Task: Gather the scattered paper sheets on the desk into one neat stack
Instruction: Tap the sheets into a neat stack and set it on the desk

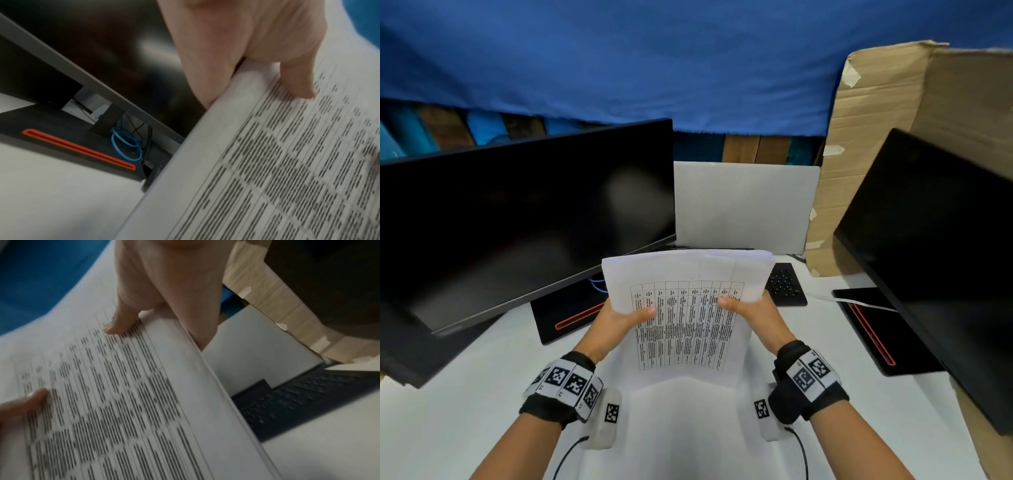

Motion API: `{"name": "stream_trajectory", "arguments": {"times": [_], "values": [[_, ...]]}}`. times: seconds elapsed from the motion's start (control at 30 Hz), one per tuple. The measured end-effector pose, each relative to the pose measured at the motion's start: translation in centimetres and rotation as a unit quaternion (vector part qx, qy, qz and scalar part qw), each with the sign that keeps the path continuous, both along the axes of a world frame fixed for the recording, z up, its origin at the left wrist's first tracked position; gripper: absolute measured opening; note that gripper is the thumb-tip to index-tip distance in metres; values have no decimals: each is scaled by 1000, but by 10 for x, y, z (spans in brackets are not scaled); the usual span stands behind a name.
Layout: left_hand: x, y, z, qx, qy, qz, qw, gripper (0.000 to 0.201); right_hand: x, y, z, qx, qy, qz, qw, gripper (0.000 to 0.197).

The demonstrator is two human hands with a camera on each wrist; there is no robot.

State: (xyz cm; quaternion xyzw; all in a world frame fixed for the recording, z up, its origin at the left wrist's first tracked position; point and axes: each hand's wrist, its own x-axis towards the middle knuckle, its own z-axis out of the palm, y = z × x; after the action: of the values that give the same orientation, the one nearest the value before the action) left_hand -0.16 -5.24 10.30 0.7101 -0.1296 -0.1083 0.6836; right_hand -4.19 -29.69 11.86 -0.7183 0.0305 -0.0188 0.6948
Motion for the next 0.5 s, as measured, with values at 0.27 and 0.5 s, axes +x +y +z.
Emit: {"name": "stream_trajectory", "arguments": {"times": [0.27, 0.5], "values": [[-12, -6, -27, 28, 38, 12, 999, 33, -15, 10, -41, 1, 99, -13, 995, 33], [-10, -4, -12, 6, 0, 26, 1000, 41, -10, 6, -27, 19, 62, -27, 998, 39]]}}
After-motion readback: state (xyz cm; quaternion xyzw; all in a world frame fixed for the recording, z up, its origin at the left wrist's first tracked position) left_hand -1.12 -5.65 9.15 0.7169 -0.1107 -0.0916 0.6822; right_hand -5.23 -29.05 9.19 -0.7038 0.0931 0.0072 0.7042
